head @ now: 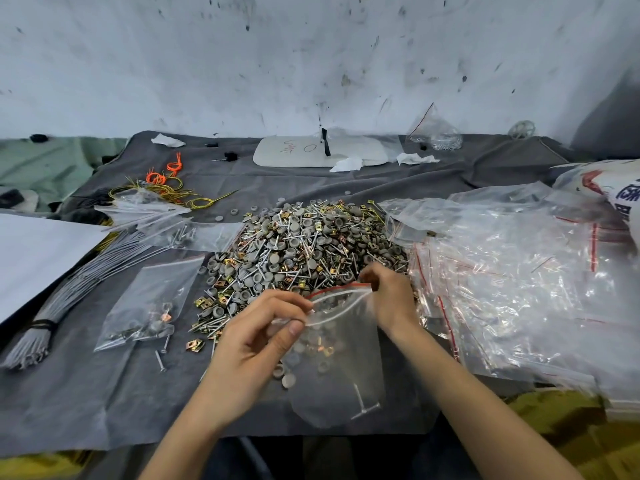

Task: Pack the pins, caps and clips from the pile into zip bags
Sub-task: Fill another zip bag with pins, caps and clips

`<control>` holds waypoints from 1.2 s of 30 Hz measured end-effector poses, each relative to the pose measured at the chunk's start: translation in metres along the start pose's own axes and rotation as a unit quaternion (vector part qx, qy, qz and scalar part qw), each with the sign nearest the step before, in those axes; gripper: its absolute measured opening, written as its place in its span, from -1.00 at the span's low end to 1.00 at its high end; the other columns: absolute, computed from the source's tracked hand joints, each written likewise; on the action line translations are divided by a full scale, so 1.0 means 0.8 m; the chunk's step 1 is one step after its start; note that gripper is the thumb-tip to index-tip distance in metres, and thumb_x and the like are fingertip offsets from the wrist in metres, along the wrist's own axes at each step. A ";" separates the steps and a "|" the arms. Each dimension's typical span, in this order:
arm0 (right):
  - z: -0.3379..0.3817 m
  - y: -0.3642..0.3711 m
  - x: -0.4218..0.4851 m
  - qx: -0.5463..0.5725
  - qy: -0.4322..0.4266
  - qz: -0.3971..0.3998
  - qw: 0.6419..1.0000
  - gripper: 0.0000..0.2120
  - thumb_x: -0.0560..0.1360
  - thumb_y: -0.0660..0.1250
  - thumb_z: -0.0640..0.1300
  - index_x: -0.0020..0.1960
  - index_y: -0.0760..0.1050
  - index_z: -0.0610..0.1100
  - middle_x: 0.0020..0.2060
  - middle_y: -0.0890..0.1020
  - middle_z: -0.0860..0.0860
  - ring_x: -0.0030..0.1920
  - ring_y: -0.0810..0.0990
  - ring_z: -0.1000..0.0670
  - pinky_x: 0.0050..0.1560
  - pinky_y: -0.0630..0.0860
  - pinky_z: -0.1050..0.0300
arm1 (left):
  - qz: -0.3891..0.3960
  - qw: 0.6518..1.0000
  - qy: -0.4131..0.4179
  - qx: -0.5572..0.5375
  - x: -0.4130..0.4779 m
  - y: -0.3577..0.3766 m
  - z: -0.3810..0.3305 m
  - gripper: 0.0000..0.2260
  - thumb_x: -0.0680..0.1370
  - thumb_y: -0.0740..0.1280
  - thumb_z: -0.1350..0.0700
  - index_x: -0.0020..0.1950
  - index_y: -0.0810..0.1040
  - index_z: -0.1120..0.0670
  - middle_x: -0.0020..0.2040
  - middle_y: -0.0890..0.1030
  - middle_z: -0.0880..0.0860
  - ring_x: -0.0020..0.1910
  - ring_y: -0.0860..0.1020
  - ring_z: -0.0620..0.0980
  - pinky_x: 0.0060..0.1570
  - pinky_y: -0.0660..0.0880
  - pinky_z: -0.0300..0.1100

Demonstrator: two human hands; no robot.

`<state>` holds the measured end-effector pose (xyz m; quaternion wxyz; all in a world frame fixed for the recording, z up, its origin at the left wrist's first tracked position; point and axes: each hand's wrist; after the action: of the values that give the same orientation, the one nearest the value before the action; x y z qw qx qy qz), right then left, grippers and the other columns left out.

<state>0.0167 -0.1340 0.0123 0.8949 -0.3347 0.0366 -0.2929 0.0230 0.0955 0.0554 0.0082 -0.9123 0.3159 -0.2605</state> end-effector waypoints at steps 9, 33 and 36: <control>0.022 0.021 0.018 -0.134 -0.055 0.016 0.989 -0.92 0.52 0.27 -0.27 -0.06 0.54 -0.19 -0.09 0.53 -0.07 -0.09 0.53 -0.09 0.01 0.49 -0.12 | -0.005 1.000 -0.008 -0.004 -0.001 0.000 0.001 -0.79 0.56 0.33 -0.17 -0.09 0.62 -0.07 0.04 0.62 -0.06 0.09 0.59 -0.03 0.03 0.49 -0.29; 0.099 -0.105 -0.052 -0.173 -0.376 0.144 0.899 -0.81 0.53 0.35 -0.19 0.12 0.62 -0.08 -0.01 0.65 0.10 0.03 0.50 0.08 0.07 0.41 0.23 | 0.020 0.999 -0.007 0.025 0.014 0.009 0.008 -0.89 0.54 0.29 0.02 -0.10 0.59 0.00 0.06 0.62 -0.11 0.10 0.59 -0.09 0.04 0.50 -0.30; 0.089 -0.098 -0.040 -0.083 -0.332 0.065 0.937 -0.80 0.50 0.37 -0.26 0.09 0.63 -0.08 -0.04 0.63 0.15 -0.01 0.52 0.20 0.08 0.38 0.40 | 0.010 0.999 -0.004 0.032 0.012 0.003 0.007 -0.89 0.54 0.29 0.00 -0.08 0.60 -0.04 0.06 0.63 -0.11 0.12 0.59 -0.07 0.06 0.48 -0.30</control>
<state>-0.0308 -0.1227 0.1117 0.8419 -0.4834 -0.2169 -0.1020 0.0309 0.0872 0.0545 0.0409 -0.9094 0.3164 -0.2670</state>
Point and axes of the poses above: each hand's wrist, its own x-axis towards the middle knuckle, its own y-axis out of the palm, z = x × y
